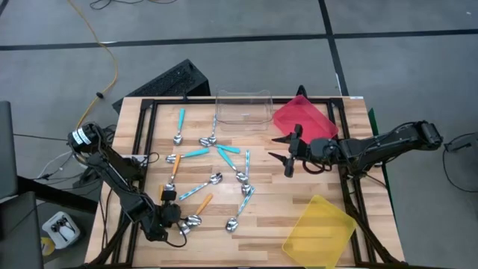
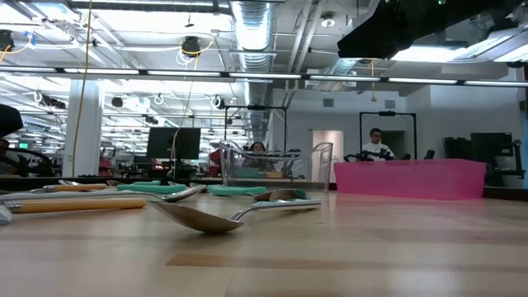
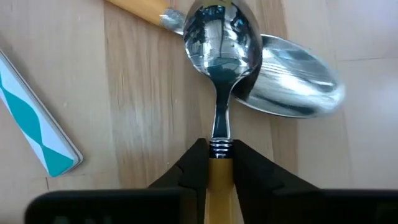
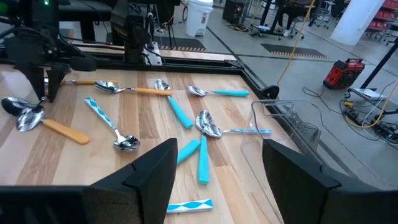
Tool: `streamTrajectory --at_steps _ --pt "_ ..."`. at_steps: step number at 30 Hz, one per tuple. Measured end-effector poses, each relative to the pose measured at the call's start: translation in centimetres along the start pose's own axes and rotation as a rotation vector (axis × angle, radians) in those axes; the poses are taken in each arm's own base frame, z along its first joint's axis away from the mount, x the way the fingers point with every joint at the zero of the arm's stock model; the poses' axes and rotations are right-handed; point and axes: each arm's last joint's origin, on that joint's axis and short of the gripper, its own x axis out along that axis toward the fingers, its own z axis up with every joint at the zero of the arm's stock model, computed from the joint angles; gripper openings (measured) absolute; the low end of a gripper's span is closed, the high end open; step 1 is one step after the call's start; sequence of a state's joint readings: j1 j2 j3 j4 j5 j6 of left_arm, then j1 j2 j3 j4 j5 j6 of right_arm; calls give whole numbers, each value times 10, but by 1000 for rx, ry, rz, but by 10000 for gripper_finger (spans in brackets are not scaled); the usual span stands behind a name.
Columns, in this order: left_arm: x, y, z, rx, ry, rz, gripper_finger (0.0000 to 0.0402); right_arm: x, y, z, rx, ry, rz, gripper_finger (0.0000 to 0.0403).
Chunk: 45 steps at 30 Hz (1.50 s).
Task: Sort silverware by color (type)
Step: Put the orange spoon into the yellow bin
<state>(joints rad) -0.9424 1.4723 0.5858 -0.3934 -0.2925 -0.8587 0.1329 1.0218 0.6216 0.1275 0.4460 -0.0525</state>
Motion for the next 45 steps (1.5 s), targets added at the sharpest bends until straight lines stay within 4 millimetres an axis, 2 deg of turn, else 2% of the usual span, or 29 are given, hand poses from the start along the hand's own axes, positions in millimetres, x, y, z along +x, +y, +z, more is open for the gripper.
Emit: streamTrajectory --at_steps 2,12,19,28,35,41,45 --pt "0 0 0 -1 -4 -2 29 0 0 -1 -4 8 0 260" --pt "-5 -5 8 -32 -45 16 29 0 0 -1 19 14 0 260" --pt "-22 -2 22 -63 -113 36 29 -1 1 4 44 -37 6 260" --pt "-62 8 47 -145 -356 142 29 -2 3 11 74 -108 53 260" --pt "-93 16 72 -110 -679 291 29 1 7 16 120 -166 157 260" --pt "-122 30 98 -10 -854 308 29 16 15 21 104 -290 179 260" --pt "-141 44 118 95 -964 217 29 32 24 19 85 -371 189 260"
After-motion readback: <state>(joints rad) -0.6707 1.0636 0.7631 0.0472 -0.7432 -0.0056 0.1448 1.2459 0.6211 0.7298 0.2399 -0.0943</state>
